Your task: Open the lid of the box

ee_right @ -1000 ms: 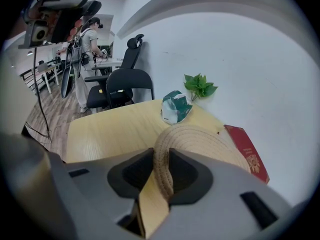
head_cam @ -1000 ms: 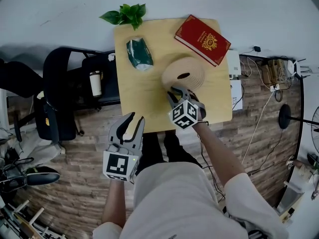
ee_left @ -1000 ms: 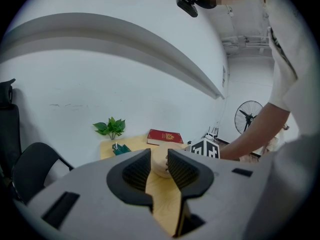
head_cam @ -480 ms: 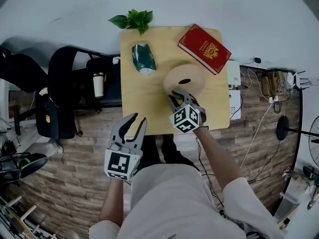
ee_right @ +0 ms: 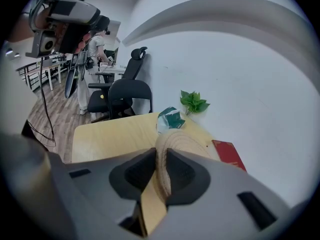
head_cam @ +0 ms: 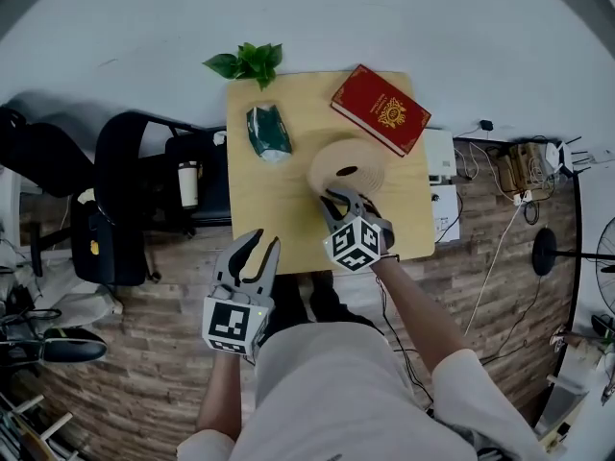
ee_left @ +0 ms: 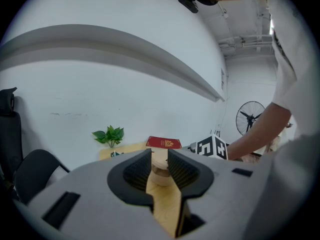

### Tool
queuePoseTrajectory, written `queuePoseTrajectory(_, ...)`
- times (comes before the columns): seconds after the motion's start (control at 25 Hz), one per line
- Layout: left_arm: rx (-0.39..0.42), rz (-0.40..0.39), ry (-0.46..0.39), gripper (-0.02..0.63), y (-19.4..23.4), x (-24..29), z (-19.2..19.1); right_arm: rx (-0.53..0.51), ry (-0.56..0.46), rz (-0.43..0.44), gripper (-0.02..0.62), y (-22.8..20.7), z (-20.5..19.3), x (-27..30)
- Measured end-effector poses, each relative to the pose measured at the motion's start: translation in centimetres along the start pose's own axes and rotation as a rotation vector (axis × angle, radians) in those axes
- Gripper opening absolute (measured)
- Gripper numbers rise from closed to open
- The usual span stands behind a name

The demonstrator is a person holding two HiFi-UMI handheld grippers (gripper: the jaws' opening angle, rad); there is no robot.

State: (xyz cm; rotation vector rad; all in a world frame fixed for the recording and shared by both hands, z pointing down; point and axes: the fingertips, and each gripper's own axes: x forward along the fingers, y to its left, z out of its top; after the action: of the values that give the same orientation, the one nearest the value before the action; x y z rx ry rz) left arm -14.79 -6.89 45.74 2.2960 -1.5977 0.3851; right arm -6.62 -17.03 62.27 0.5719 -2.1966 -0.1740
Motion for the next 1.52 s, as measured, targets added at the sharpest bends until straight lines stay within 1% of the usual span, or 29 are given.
queuePoseTrajectory(0.4,0.018,0.009,-0.029,0.097,-1.6,-0.4,1.3,0.027,-0.075,-0.045,0.062,-1.7,1.4,-3.0)
queuePoseTrajectory(0.6,0.022,0.013,-0.05,0.097,-2.6,-0.6,2.0,0.09,-0.136,-0.049,0.061,-2.7,2.5,-4.9)
queuePoseTrajectory(0.96,0.034,0.013,-0.083,0.097,-5.0,-0.7,3.1,0.093,-0.229,-0.082,0.061,-4.1,4.2,-9.4)
queuePoseTrajectory(1.52,0.058,-0.008,-0.119,0.095,-8.6,0.7,4.9,0.187,-0.345,-0.141,0.061,-6.7,4.1,-17.3)
